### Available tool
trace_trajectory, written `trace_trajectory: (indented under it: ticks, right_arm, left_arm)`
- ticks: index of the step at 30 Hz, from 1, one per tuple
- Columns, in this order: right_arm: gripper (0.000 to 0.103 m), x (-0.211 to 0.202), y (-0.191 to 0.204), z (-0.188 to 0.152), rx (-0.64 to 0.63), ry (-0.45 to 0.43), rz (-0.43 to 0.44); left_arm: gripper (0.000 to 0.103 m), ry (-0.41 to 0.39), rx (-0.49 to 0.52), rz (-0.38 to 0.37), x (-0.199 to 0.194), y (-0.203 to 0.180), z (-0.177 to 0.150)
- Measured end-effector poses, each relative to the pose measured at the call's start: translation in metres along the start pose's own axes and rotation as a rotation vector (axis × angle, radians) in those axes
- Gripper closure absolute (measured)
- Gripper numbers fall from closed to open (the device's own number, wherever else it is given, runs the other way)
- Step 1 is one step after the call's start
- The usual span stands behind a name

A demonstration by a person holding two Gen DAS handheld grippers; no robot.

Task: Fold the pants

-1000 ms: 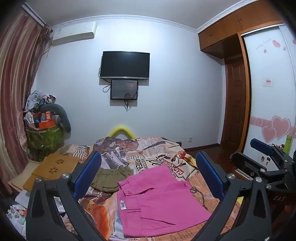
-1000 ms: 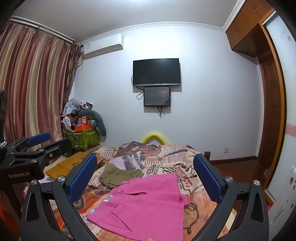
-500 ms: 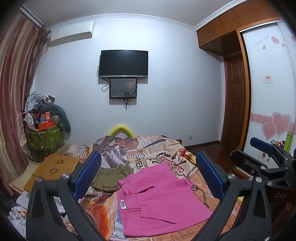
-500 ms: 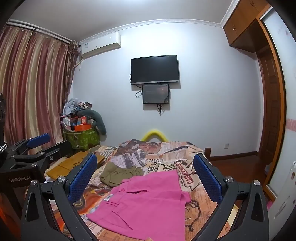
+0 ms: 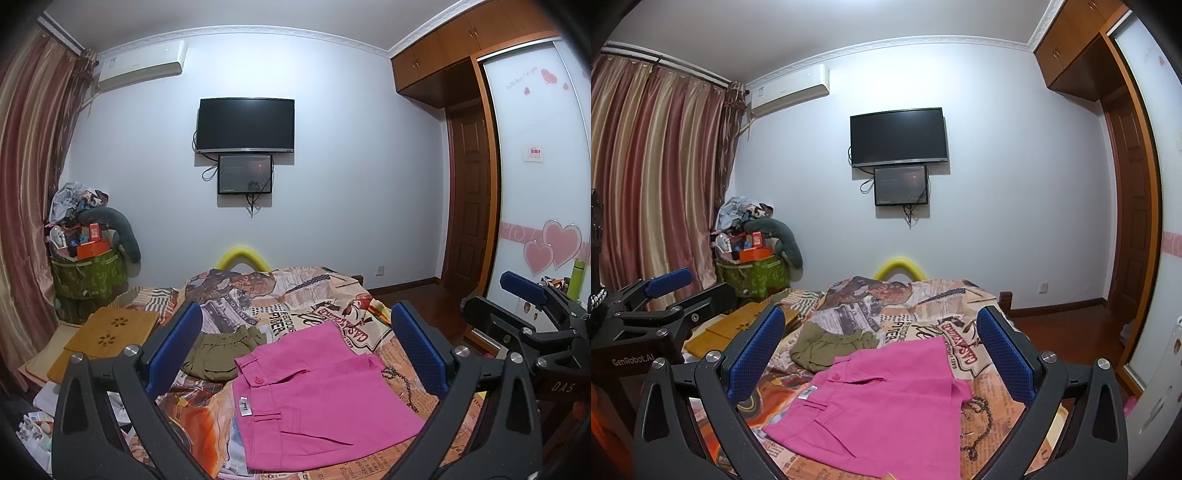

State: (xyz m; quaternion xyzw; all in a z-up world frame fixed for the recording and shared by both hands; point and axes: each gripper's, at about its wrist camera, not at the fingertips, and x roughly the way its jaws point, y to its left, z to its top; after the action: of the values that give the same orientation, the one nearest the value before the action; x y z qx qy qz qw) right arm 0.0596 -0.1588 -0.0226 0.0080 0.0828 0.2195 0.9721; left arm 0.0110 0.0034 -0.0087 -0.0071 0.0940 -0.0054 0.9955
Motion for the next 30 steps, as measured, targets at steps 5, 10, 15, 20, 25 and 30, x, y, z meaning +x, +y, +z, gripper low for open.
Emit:
trace_trajectory:
  ticks: [5,10,15,20,25,30]
  right_arm:
    - [0.0,-0.0009,-0.0006,0.0006,0.002,0.001,-0.002]
    - [0.0,-0.0012,-0.0013,0.0016,0.003,0.002,-0.003]
    - [0.0,-0.0015,-0.0017,0.0018,0.005,0.001,-0.003]
    - [0.0,-0.0015,-0.0023,0.0019,0.004,0.001,-0.003]
    - [0.0,-0.0021,-0.0024,0.0034,0.005,0.003,-0.003]
    - [0.0,-0.002,-0.0031,0.0039,0.006,0.004,-0.005]
  left_arm:
    - [0.0,0.0,0.0,0.001,0.0002,-0.0008,0.0002]
    - [0.0,0.002,-0.001,0.001,0.001,-0.0007,-0.0011]
    - [0.0,0.001,-0.001,0.001,0.0013,-0.001,-0.0013]
    - [0.0,0.001,0.0,0.001,0.0014,-0.0013,-0.0016]
    - [0.0,-0.001,0.0,0.003,0.0021,-0.001,-0.0019]
    - [0.0,-0.006,0.002,0.007,0.0017,-0.0022,-0.0027]
